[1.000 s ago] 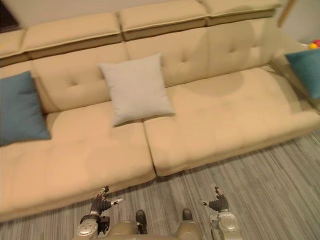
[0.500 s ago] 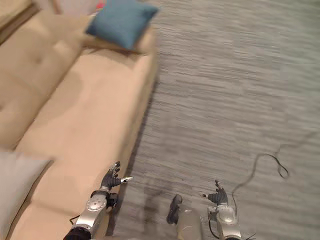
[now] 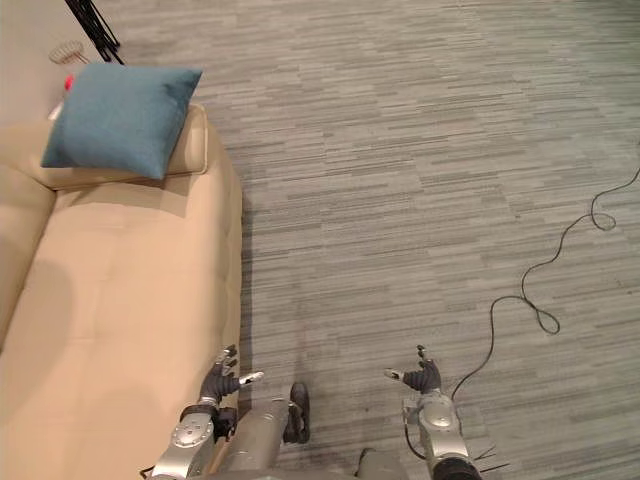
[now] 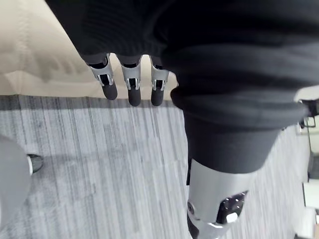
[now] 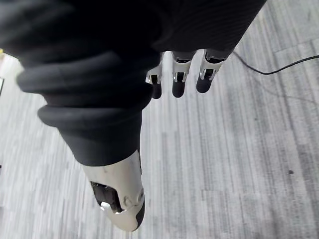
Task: Pick up cushions and gather them together orderly.
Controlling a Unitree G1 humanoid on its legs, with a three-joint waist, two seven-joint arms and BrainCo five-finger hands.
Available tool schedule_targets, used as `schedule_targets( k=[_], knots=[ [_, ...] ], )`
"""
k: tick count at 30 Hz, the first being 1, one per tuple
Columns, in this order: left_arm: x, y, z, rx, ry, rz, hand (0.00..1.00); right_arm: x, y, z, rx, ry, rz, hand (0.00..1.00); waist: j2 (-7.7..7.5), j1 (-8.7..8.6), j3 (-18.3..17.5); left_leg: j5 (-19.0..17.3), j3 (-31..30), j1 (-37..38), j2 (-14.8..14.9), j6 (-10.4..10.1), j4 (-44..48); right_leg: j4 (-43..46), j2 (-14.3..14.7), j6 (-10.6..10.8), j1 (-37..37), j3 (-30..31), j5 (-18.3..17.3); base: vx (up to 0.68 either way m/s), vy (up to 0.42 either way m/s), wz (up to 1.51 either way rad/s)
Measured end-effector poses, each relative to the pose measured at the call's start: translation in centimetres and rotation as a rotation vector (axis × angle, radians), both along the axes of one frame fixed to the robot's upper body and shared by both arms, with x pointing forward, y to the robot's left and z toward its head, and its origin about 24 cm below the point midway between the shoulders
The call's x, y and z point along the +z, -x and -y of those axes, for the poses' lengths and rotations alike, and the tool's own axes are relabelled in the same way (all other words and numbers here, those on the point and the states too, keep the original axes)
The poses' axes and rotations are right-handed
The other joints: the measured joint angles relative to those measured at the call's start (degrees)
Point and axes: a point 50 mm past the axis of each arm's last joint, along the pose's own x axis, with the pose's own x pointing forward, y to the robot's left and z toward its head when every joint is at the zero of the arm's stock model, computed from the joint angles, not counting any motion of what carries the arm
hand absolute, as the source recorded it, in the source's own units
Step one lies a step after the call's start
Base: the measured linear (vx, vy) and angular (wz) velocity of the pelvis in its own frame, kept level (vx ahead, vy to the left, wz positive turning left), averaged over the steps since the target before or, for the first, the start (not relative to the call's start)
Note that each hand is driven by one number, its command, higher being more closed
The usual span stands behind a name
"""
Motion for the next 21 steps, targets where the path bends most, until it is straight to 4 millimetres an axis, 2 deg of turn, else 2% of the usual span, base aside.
schedule_targets(
  k=[1,2,3,4,5,6,7,8,9,10,11,12,13,14,15,16,17,18,19,20,21],
  knots=[
    [-0.4,0.6,-0.2,0.012,0.003,-0.021,0.0,0.0,0.0,-0.2,0.002,-0.006,0.001,0.0,-0.72,-0.09,0.1,-2.1,1.2,2.3,-1.1,1.5,1.1,11.6,-2.0,2.3,-3.4,0.3,0.3,0.61,0.274,-0.09],
    [-0.8,1.2,-0.2,0.014,0.004,-0.049,0.0,-0.1,0.0,-0.5,0.009,-0.009,-0.003,0.0,-1.08,-0.28,0.3,-3.9,1.6,6.1,-2.3,2.3,0.6,24.2,-3.9,8.0,-7.6,1.2,3.8,0.6,0.263,-0.1],
    [-0.9,1.4,-0.3,0.016,0.002,-0.064,0.0,-0.2,0.0,-0.7,0.011,-0.013,-0.005,0.0,-1.05,-0.35,0.5,-4.8,1.6,8.5,-2.8,2.6,0.2,31.2,-4.6,9.7,-9.6,1.5,5.1,0.62,0.221,0.0],
    [-1.3,2.0,-0.4,0.017,-0.002,-0.092,0.0,-0.5,0.6,-0.8,0.01,-0.016,-0.021,0.0,-0.74,-0.68,0.6,-5.4,1.1,13.3,-3.3,2.7,-0.8,40.1,-5.9,7.1,-12.0,-0.4,4.2,0.62,0.157,0.16],
    [-1.4,2.2,-0.4,0.017,-0.008,-0.094,0.0,-0.7,1.0,-0.8,0.018,-0.007,-0.033,0.0,-0.37,-1.33,0.6,-5.4,0.2,18.0,-3.6,2.7,-3.7,42.5,-7.0,3.8,-13.8,-3.9,3.1,0.86,0.162,0.28],
    [-1.3,2.2,-0.7,0.025,-0.02,-0.093,0.0,-0.6,0.8,-0.8,0.028,0.003,-0.027,0.0,0.45,-1.92,0.7,-5.3,-1.1,22.5,-3.5,2.7,-7.6,41.1,-7.4,1.6,-16.9,-8.2,1.9,0.61,0.091,0.22],
    [-1.3,2.1,-0.7,0.025,-0.021,-0.092,0.0,-0.5,0.8,-0.8,0.028,0.004,-0.025,0.0,0.5,-1.95,0.7,-5.3,-1.3,23.0,-3.5,2.7,-8.0,40.8,-7.4,1.5,-17.4,-8.6,1.7,0.6,0.058,0.23],
    [-1.1,1.7,-0.8,0.021,-0.027,-0.08,0.0,-0.4,0.5,-0.8,0.033,0.008,-0.018,0.0,1.08,-2.71,1.0,-5.6,-2.7,25.9,-3.4,1.9,-10.8,35.0,-7.6,0.5,-21.4,-11.6,1.0,0.47,0.009,0.22],
    [-1.0,1.2,-0.7,0.017,-0.027,-0.072,0.0,-0.2,0.2,-0.4,0.036,0.02,-0.015,0.0,1.96,-3.18,1.5,-6.6,-2.9,28.3,-2.3,0.3,-12.4,27.2,-6.1,0.1,-23.5,-13.2,1.2,0.59,0.009,0.23],
    [-1.0,0.8,-0.7,0.014,-0.026,-0.068,0.0,-0.1,0.2,-0.1,0.036,0.028,-0.013,0.0,2.61,-3.22,1.9,-7.0,-3.1,29.3,-1.6,-0.4,-13.0,21.6,-4.9,0.0,-24.7,-13.3,1.9,0.6,-0.007,0.24],
    [-0.9,0.2,-0.6,0.009,-0.027,-0.061,0.0,-0.1,0.3,0.3,0.033,0.04,-0.018,0.0,3.62,-3.57,2.5,-8.0,-3.8,31.6,-0.5,-2.4,-13.4,9.3,-2.1,-0.4,-26.7,-12.2,6.9,0.63,-0.039,0.31],
    [-0.7,-0.2,-0.7,0.009,-0.035,-0.054,0.0,-0.3,0.7,0.4,0.03,0.042,-0.032,0.0,3.4,-3.83,2.4,-8.8,-4.9,33.7,-0.1,-3.8,-13.3,-1.0,-0.1,-0.8,-26.9,-10.1,13.1,0.66,-0.065,0.36],
    [-0.7,-0.2,-0.8,0.012,-0.041,-0.052,0.0,-0.5,1.1,0.5,0.028,0.042,-0.042,0.0,2.95,-3.89,2.3,-9.4,-5.7,34.7,-0.1,-4.8,-13.3,-6.0,0.8,-1.1,-26.6,-9.1,16.7,0.89,-0.175,0.54],
    [-0.8,0.0,-1.4,0.03,-0.059,-0.062,0.0,-0.9,1.9,0.5,0.022,0.041,-0.069,0.0,1.94,-4.16,1.6,-10.7,-7.9,37.2,0.2,-7.0,-11.5,-8.2,1.6,-3.5,-26.4,-6.8,26.2,0.78,-0.191,0.56],
    [-0.9,0.0,-1.3,0.033,-0.056,-0.068,0.0,-1.0,2.1,0.7,0.017,0.044,-0.08,0.0,2.25,-4.6,1.3,-10.9,-8.8,37.3,0.9,-7.3,-9.7,-6.0,1.6,-3.7,-26.7,-6.4,29.7,0.78,-0.184,0.58],
    [-1.0,-0.3,-0.4,0.03,-0.032,-0.07,0.0,-0.7,1.8,1.2,0.018,0.06,-0.079,0.0,4.6,-4.95,1.2,-8.2,-8.7,33.7,3.7,-10.0,-0.5,0.0,2.8,-4.9,-26.9,-8.5,24.1,0.75,-0.184,0.34],
    [-0.9,-0.6,0.0,0.037,-0.016,-0.062,0.0,-0.5,1.4,1.2,0.024,0.061,-0.068,0.0,4.52,-4.82,1.3,0.5,-8.4,28.3,4.5,-9.9,11.1,1.1,3.0,-4.6,-25.1,-8.9,20.8,0.58,-0.136,0.16],
    [-1.0,-0.6,0.2,0.042,-0.007,-0.064,0.0,-0.4,1.1,1.1,0.027,0.061,-0.061,0.0,4.4,-4.48,1.4,7.8,-8.3,25.4,5.2,-10.3,17.4,0.2,3.2,-4.8,-23.0,-9.0,19.7,0.89,-0.235,0.1],
    [-1.0,-0.6,0.6,0.045,0.007,-0.059,0.0,-0.2,0.5,0.8,0.033,0.058,-0.048,0.0,4.77,-3.63,2.2,5.8,-6.1,20.0,9.2,-8.3,30.4,-2.8,4.5,-5.3,-16.3,-9.5,18.1,0.59,-0.142,0.03],
    [-1.0,-0.6,0.6,0.046,0.008,-0.058,0.0,-0.3,0.4,0.7,0.031,0.053,-0.049,0.0,4.0,-2.6,3.0,2.1,-4.0,15.9,11.1,-5.8,36.9,-5.7,4.9,-5.7,-10.1,-9.7,16.9,0.86,-0.174,0.06],
    [-1.0,-0.5,0.6,0.047,0.009,-0.059,0.0,-0.2,0.3,0.7,0.03,0.05,-0.044,0.0,3.49,-1.99,3.2,0.7,-3.6,14.0,11.2,-5.5,37.8,-7.2,4.7,-5.7,-7.4,-9.6,16.7,0.63,-0.069,0.0]
  ],
)
